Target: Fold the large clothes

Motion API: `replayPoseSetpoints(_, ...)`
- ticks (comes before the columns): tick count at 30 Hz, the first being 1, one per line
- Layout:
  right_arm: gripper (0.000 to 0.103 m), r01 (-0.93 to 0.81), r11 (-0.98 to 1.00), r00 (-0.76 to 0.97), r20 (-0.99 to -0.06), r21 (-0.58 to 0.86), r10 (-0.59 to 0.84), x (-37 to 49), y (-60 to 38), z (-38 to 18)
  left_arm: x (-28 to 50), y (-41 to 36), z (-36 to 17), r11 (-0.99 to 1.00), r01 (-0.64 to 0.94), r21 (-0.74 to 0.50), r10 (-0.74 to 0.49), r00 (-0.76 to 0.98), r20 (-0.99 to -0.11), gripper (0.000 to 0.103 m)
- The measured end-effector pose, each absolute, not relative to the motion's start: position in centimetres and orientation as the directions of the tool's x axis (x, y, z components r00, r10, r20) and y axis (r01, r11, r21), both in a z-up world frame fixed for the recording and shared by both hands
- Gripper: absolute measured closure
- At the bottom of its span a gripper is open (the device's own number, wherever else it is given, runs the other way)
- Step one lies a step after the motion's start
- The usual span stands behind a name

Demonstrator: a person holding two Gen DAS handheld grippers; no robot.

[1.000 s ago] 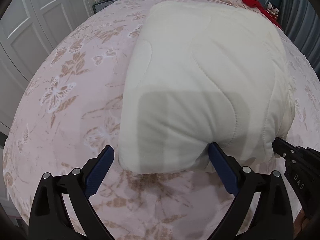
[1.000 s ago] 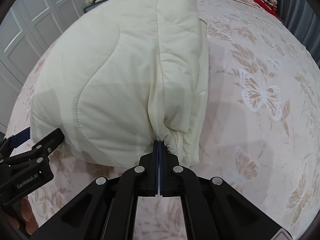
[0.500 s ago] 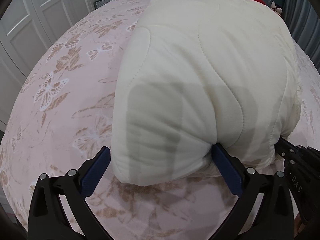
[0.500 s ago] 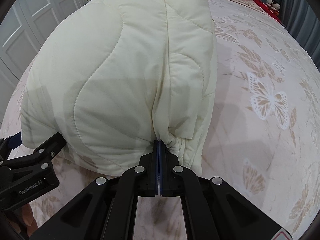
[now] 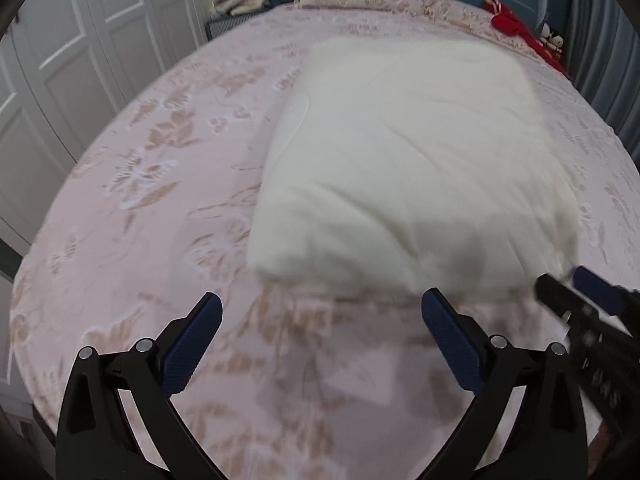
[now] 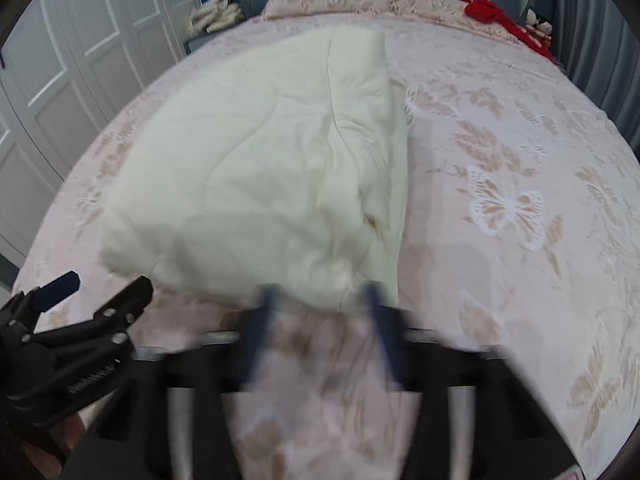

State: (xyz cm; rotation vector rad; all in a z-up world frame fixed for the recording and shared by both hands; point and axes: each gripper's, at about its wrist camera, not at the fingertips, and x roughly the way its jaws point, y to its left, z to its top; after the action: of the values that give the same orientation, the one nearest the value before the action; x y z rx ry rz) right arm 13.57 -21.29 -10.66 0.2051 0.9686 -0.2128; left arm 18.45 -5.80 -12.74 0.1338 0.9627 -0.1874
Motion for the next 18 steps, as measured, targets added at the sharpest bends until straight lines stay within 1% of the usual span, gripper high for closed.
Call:
replayPoseSetpoints(2, 0.039, 0.271, 0.961, 0.573, -0.810, 0.048, -0.121, 11.6, -20.5, -9.2, 16.6, -5.2, -11.5, 0.980, 0.198, 0.016, -0.103, 0.571, -0.815, 0.005)
replayPoseSetpoints(7, 0.039, 0.271, 0.962, 0.598, -0.787, 0.024, -0.149, 7.4, -18.9, -6.8, 12.7, -3.3, -9.5, 0.988, 0.154, -0.025, -0.112, 0.586, -0.802, 0.005)
replayPoseSetpoints(14, 0.038, 0.290, 0.957, 0.623, -0.765, 0.032, -0.164, 2.4, -17.6, -5.8, 8.8, -1.2, -8.7, 0.992, 0.123, -0.019, -0.091, 0.605, -0.791, 0.005)
replayPoseSetpoints(18, 0.036, 0.284, 0.959, 0.629, -0.758, 0.018, -0.172, 0.2, -16.8, -6.1, 6.7, -1.1, -9.0, 0.991, 0.133, 0.015, -0.070, 0.614, -0.786, 0.005)
